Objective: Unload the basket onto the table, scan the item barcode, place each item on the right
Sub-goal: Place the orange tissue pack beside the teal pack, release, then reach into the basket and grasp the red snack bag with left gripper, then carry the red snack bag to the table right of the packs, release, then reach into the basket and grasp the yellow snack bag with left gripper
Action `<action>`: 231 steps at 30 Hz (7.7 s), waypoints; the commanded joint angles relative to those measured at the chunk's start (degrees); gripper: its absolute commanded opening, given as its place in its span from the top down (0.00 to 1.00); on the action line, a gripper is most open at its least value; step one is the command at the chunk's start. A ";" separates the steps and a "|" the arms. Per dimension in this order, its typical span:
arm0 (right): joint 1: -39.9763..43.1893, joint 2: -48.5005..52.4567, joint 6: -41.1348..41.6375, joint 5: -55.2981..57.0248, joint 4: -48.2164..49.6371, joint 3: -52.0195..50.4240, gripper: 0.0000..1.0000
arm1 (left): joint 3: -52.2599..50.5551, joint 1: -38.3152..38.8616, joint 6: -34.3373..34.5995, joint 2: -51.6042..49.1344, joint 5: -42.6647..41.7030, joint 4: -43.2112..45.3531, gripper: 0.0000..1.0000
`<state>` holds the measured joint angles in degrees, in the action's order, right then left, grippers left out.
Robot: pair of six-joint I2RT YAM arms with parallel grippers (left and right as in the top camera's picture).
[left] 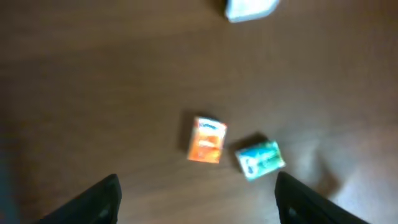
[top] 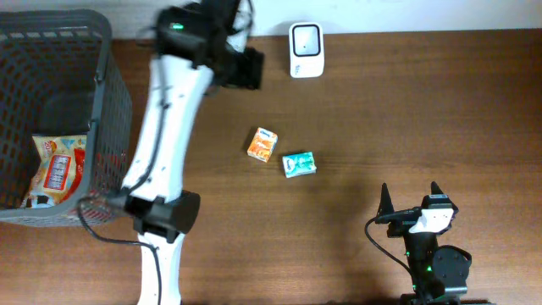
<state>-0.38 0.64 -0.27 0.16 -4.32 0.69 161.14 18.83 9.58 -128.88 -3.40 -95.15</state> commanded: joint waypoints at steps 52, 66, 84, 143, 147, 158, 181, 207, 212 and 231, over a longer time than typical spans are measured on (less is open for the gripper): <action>-0.37 -0.33 -0.37 0.35 -0.39 -0.37 0.02 | -71.52 -51.63 -3.30 12.55 -1.20 37.11 0.21; -0.37 -0.33 -0.37 0.35 -0.37 -0.37 0.02 | -67.71 -51.63 -3.26 12.66 -4.15 33.68 1.00; -0.37 -0.33 -0.37 0.35 -0.37 -0.37 0.02 | -31.08 -51.63 -3.21 25.75 -9.40 19.47 1.00; -0.37 -0.33 -0.37 0.35 -0.37 -0.37 0.02 | -38.62 17.55 -3.26 -6.10 -20.37 51.43 0.42; -0.37 -0.33 -0.37 0.35 -0.37 -0.37 0.02 | -37.46 17.05 -3.23 -4.96 -22.69 50.90 0.42; -0.37 -0.33 -0.37 0.35 -0.37 -0.37 0.01 | -30.14 6.45 -3.28 13.00 -24.13 40.33 0.01; -0.37 -0.33 -0.37 0.35 -0.37 -0.37 0.01 | -30.73 -49.83 -5.90 22.36 -11.54 13.62 0.01; -0.37 -0.33 -0.37 0.35 -0.37 -0.37 0.02 | -33.81 -46.80 0.44 5.77 17.68 12.28 0.01; -0.37 -0.33 -0.37 0.35 -0.37 -0.37 0.01 | -37.24 -46.38 0.68 4.09 18.29 14.16 0.01; -0.37 -0.33 -0.37 0.35 -0.37 -0.37 0.02 | -61.59 -44.81 -4.55 1.27 18.34 35.23 0.01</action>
<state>-0.38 0.64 -0.27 0.16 -4.34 0.69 102.76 -25.93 7.90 -126.93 13.98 -62.24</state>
